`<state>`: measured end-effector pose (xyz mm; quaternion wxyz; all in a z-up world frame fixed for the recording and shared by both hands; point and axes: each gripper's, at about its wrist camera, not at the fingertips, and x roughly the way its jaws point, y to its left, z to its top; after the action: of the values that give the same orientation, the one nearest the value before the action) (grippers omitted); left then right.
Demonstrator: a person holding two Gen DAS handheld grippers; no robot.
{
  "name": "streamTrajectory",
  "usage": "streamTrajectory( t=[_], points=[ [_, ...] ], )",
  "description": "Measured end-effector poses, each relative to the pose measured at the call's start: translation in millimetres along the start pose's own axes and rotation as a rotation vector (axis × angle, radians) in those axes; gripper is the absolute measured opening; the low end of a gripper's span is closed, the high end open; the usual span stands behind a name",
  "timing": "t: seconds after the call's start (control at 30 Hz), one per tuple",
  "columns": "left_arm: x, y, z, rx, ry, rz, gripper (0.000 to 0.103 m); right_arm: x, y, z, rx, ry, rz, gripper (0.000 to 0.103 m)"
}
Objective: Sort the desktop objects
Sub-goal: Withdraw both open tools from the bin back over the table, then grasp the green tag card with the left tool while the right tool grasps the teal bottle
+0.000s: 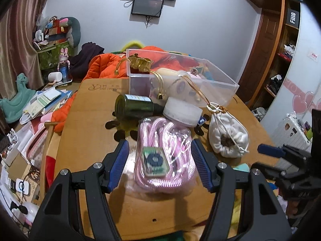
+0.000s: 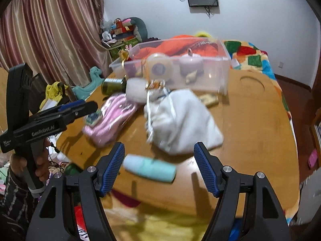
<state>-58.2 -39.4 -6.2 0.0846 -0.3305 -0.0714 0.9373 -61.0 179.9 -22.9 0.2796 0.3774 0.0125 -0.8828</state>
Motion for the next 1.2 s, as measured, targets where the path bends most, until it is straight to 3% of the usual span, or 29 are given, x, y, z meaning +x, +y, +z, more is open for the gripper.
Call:
streamTrajectory(
  t=[0.2, 0.3, 0.47, 0.57, 0.77, 1.03, 1.2],
  points=[
    [-3.6, 3.1, -14.6, 0.001, 0.011, -0.019, 0.063, 16.2, 14.1, -13.7, 0.018, 0.045, -0.085, 0.071],
    [-3.9, 2.1, -19.6, 0.017, 0.018, -0.024, 0.063, 25.4, 17.9, -18.7, 0.039, 0.079, -0.073, 0.07],
    [-4.4, -0.3, -23.3, 0.04, 0.017, -0.033, 0.063, 31.6, 20.9, -18.2, 0.044, 0.084, -0.11, 0.072],
    [-3.7, -1.6, -24.3, 0.047, 0.015, -0.038, 0.063, 37.4, 24.1, -18.1, 0.035, 0.086, -0.165, 0.081],
    [-1.7, -6.2, -22.0, 0.07, -0.003, -0.023, 0.063, 42.3, 33.4, -23.5, -0.024, 0.076, -0.253, 0.081],
    [6.6, -10.9, -17.5, 0.087, -0.005, -0.004, 0.057, 31.0, 20.4, -22.5, 0.014, 0.034, -0.249, 0.054],
    [15.6, -9.7, -18.3, 0.074, 0.006, 0.029, 0.04, 27.3, 16.7, -23.2, 0.024, 0.017, -0.233, 0.036]
  ],
)
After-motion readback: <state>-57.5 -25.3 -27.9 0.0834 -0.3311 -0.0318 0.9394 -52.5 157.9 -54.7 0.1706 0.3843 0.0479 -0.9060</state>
